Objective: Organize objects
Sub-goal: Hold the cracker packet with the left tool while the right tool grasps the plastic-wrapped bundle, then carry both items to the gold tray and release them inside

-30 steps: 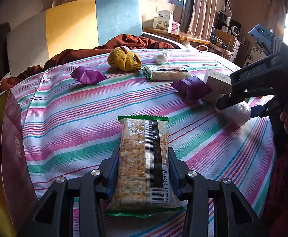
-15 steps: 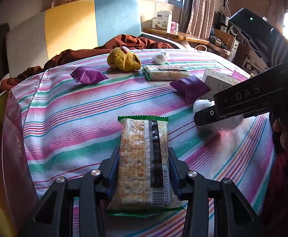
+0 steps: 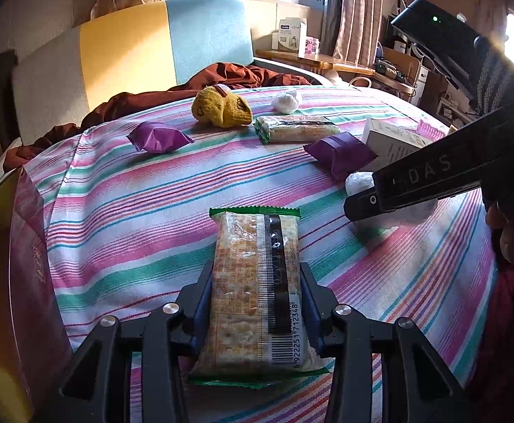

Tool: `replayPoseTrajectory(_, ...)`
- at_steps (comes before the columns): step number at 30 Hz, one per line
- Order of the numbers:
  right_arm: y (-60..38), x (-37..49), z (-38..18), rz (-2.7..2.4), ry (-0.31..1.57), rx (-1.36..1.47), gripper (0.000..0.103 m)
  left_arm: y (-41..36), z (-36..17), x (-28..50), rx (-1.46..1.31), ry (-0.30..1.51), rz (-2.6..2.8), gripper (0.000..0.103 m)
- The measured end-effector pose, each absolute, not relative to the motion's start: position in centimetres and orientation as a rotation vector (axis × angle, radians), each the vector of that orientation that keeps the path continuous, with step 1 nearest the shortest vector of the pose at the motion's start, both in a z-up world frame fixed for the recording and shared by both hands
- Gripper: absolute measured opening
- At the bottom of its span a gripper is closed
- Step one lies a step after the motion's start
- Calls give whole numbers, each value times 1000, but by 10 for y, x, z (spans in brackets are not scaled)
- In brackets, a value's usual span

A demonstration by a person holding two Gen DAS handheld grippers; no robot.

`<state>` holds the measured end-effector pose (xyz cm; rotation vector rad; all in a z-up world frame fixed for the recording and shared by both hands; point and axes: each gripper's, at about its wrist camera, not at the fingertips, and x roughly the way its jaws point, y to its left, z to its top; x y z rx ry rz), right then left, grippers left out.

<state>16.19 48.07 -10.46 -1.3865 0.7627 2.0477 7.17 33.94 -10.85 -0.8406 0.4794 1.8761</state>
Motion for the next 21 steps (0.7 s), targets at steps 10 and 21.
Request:
replayPoseTrajectory(10,481,163,-104,2051,739,-1388,40,326,-80,82,-838,477,1886,43)
replayPoseTrajectory(21,476,162,-101,2082,710,-1404,40,287,-34,77,-782,442,2000,43)
